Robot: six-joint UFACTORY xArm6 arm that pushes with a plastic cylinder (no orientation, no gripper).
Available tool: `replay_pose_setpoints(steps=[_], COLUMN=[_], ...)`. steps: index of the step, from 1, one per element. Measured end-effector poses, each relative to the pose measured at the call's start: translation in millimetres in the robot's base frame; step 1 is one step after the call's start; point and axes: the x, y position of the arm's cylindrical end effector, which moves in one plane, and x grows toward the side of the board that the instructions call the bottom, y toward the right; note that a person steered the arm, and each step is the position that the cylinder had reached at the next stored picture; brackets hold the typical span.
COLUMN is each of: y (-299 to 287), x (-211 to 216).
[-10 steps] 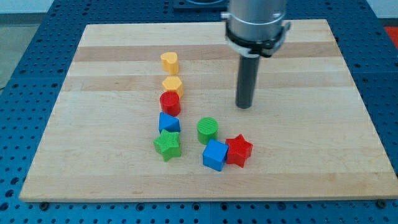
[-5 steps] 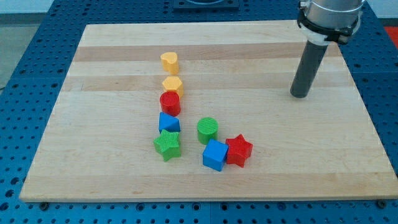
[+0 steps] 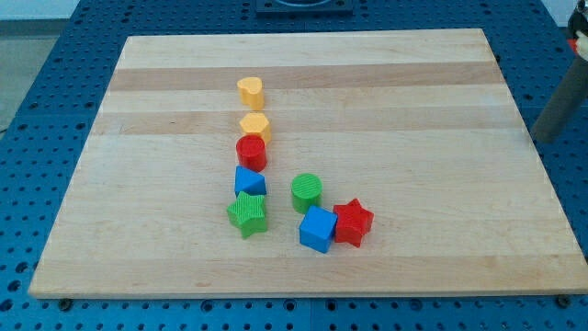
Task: Push the red star towards the center of the board
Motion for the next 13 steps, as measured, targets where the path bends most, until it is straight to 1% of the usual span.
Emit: replay_pose_setpoints(steps=[1,2,3,4,5,6,9,10,11,12,13], y=[29,24,-72,-146,-231,-272,-268,-268,-231,-183,-216], x=[0,16,99,159,171,164,96,59,83,90,55])
